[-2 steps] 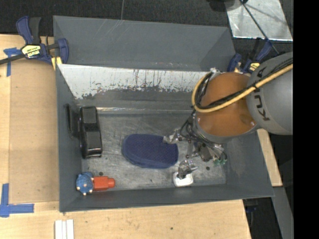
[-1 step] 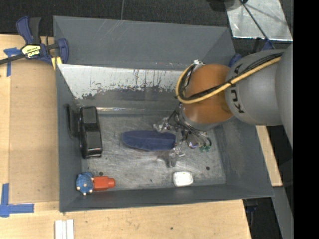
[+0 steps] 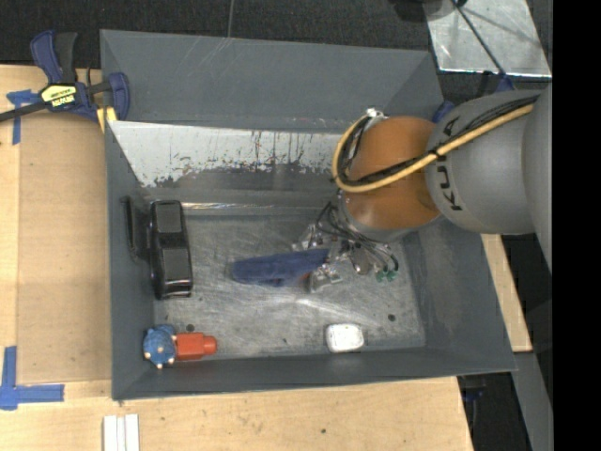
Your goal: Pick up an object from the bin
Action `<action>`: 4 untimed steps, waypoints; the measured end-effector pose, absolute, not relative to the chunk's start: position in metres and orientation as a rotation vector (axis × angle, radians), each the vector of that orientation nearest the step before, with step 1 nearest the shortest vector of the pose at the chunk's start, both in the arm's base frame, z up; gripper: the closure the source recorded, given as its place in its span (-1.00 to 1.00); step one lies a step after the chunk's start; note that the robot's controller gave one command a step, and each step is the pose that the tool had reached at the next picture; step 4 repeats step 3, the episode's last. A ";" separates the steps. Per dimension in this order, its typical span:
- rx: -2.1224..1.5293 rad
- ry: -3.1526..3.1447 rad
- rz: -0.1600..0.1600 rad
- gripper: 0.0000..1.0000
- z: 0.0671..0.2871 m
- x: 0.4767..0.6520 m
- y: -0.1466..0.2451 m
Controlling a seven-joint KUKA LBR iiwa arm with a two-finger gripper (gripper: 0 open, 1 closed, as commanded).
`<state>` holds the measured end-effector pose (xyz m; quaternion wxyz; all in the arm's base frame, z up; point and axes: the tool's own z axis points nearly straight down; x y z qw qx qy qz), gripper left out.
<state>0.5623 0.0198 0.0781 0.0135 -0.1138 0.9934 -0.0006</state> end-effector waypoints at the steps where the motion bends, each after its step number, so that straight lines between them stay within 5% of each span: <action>1: -0.248 3.118 -0.001 1.00 0.231 0.579 0.013; 2: -0.824 3.032 -0.002 1.00 0.192 0.587 -0.033; 3: -0.797 3.026 -0.007 1.00 0.274 0.589 -0.032; 4: -0.797 3.026 -0.007 1.00 0.274 0.589 -0.032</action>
Offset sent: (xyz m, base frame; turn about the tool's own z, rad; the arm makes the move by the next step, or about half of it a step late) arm 0.0137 -0.0067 0.1473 0.0705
